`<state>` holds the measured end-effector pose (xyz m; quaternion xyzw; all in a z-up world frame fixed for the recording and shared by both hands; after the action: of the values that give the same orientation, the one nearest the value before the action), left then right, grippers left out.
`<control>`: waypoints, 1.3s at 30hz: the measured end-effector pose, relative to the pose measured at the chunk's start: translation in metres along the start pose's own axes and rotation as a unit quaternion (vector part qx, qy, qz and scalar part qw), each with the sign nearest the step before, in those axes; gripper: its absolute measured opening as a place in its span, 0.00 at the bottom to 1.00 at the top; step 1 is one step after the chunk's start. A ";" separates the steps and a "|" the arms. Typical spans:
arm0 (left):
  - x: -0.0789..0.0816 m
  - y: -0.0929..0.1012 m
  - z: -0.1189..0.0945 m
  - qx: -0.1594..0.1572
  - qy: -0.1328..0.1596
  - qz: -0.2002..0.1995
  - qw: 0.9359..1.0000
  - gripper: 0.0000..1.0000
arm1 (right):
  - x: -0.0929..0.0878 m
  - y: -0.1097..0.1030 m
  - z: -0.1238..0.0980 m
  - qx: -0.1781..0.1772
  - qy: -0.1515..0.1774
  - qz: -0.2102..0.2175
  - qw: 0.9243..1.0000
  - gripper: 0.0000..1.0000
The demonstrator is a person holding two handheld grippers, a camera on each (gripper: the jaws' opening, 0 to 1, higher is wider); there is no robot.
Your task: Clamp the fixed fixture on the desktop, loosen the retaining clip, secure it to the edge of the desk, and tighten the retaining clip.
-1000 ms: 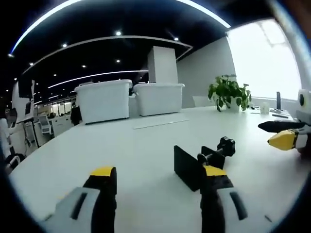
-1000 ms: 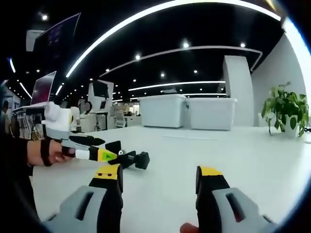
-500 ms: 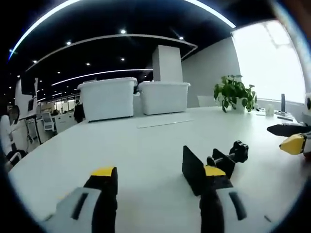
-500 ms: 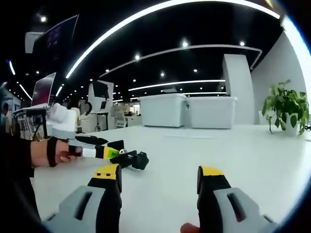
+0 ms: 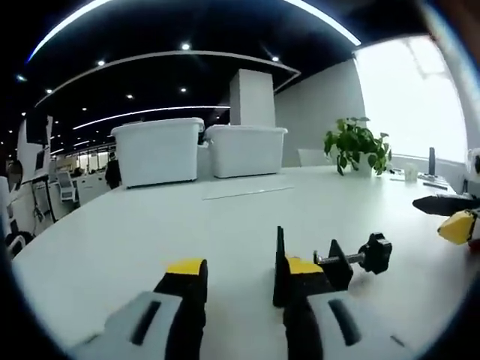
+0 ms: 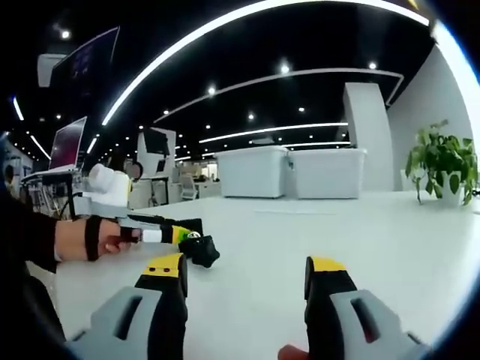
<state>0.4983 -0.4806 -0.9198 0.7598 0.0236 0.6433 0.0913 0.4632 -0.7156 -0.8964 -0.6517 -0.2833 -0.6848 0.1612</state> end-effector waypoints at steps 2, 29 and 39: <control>0.003 0.001 0.003 -0.008 0.008 0.001 1.000 0.39 | 0.000 0.000 0.000 0.001 0.000 0.005 1.000 0.61; 0.003 0.016 0.012 -0.073 0.011 0.031 0.997 0.19 | -0.005 -0.005 0.002 0.014 -0.018 0.008 1.000 0.56; 0.003 0.019 0.012 -0.083 0.010 0.025 0.996 0.12 | -0.007 -0.006 0.002 0.016 -0.024 0.008 1.000 0.56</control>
<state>0.5094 -0.5005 -0.9158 0.7438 -0.0478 0.6524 0.1374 0.4623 -0.7109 -0.9044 -0.6675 -0.2931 -0.6630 0.1701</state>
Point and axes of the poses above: the point that each gripper's makers call its tool centre point, and the gripper's own axes: z roughly forward along the fingers, y roughly to its right, x roughly out of its top, the point moved 4 cm from there along -z, roughly backward along the fingers, and after that the axes turned 11 degrees about -z, right-handed, at the moved point
